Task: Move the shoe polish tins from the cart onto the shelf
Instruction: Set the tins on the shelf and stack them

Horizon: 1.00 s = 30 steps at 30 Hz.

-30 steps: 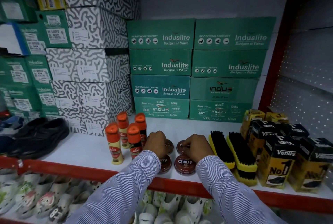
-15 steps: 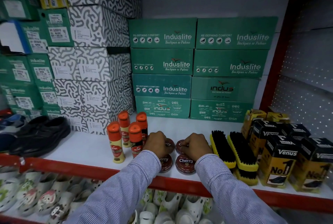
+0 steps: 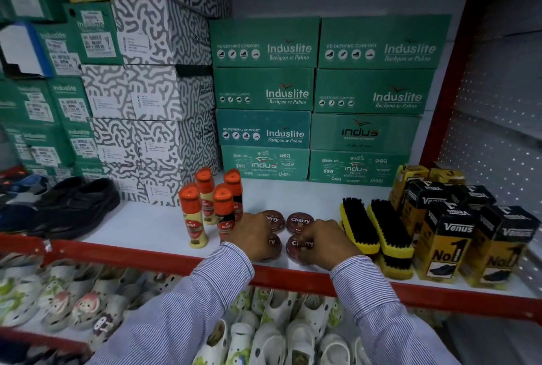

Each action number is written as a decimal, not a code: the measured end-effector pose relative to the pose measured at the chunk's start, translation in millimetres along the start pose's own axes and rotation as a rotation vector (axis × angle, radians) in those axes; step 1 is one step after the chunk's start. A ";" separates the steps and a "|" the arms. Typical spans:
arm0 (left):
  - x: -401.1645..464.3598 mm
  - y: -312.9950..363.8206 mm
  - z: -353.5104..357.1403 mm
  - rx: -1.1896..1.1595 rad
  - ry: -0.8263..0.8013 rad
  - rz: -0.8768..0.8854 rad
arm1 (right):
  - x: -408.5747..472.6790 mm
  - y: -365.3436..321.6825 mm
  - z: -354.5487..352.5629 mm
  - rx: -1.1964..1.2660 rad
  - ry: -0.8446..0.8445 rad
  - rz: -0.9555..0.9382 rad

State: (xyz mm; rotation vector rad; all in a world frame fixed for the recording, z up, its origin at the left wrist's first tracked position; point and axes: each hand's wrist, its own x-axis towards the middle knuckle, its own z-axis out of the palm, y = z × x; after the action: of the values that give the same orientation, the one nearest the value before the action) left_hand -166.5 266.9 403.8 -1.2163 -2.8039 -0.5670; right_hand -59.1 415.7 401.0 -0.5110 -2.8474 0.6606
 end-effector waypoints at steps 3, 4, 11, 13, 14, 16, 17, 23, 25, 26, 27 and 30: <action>-5.7 0.5 2.2 -0.042 0.037 0.006 | -4.7 -1.8 4.0 0.020 0.048 0.003; -5.2 -0.4 3.9 -0.058 0.041 -0.005 | -5.5 -2.5 4.9 0.030 0.058 0.001; -9.1 3.0 3.1 -0.043 0.080 0.022 | -12.1 -4.8 7.0 0.048 0.108 0.021; -9.2 3.6 3.7 -0.044 0.081 0.022 | -12.7 -5.2 6.9 0.042 0.104 0.020; -8.7 3.3 4.8 -0.043 0.080 0.017 | -12.7 -5.2 6.7 0.044 0.102 0.020; -8.6 2.9 5.1 -0.046 0.084 0.012 | -12.9 -5.5 6.5 0.039 0.099 0.021; -9.2 3.2 4.8 -0.053 0.085 0.011 | -12.9 -6.0 6.4 0.036 0.098 0.019; -13.5 6.1 1.8 -0.116 0.071 -0.014 | -12.7 -8.9 5.6 0.021 0.090 0.023; -13.2 5.8 1.4 -0.116 0.071 -0.018 | -12.2 -9.0 5.7 0.024 0.090 0.028; -12.4 5.2 1.7 -0.113 0.064 -0.033 | -12.2 -8.9 5.8 0.025 0.088 0.030; -12.1 4.8 2.1 -0.107 0.068 -0.035 | -12.3 -8.9 5.6 0.026 0.086 0.030; -13.4 6.6 1.3 -0.115 0.068 -0.037 | -13.8 -9.2 5.1 0.036 0.083 0.021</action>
State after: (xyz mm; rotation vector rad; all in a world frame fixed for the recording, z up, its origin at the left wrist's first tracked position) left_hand -152.3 262.1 402.4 -1.1416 -2.7777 -0.7659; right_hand -50.2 400.9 399.5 -0.5499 -2.7512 0.6768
